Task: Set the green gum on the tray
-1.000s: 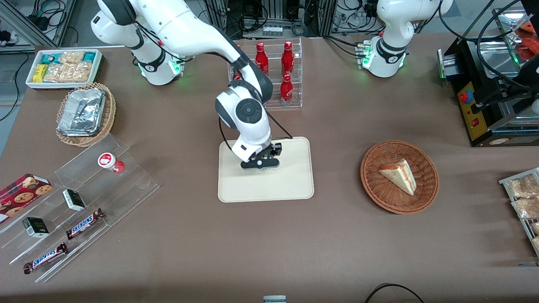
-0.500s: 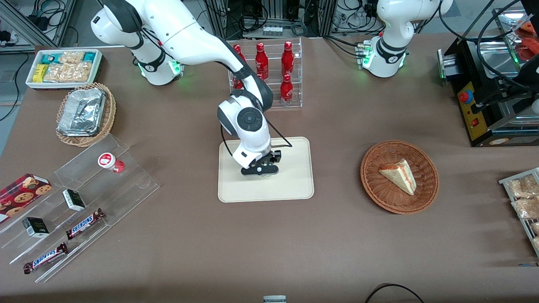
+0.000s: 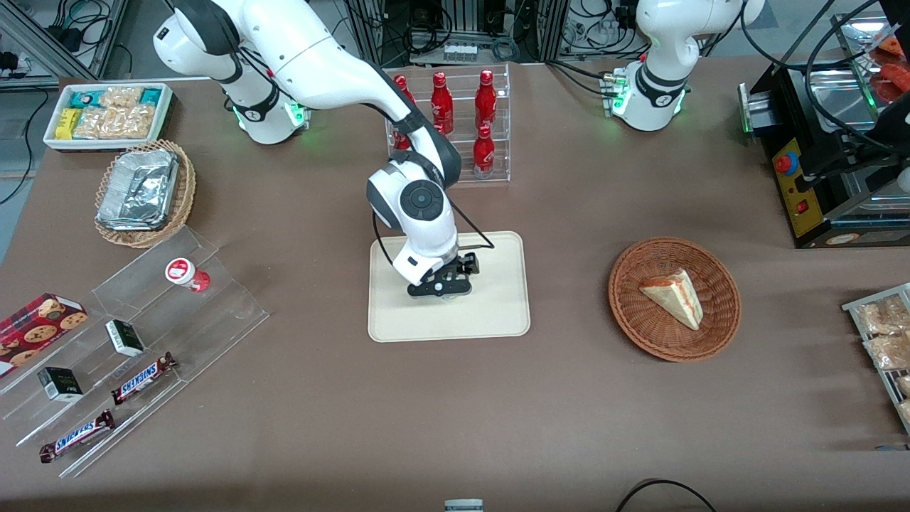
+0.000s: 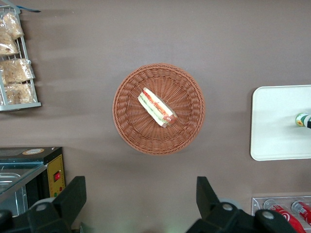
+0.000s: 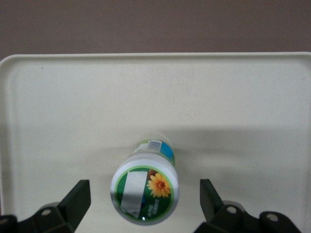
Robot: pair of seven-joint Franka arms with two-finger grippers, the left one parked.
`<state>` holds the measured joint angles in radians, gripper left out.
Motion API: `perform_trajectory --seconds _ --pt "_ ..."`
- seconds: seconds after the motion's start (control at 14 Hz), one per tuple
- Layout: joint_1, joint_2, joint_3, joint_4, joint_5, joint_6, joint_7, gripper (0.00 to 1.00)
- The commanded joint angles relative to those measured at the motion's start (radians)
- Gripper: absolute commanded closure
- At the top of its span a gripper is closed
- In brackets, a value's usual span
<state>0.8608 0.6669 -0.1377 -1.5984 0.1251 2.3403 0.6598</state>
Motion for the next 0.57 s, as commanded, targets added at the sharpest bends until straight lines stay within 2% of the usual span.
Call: perform_trajectory --seconds 0.0,0.29,0.5 --pt "-0.013 -0.079 -0.003 0.005 -0.028 -0.129 -0.052 0.0" --pt "-0.043 -0.199 -0.023 0.005 -0.028 -0.336 -0.186 0.0" --pt "-0.107 -0.271 -0.023 0.005 -0.028 -0.464 -0.311 0.0"
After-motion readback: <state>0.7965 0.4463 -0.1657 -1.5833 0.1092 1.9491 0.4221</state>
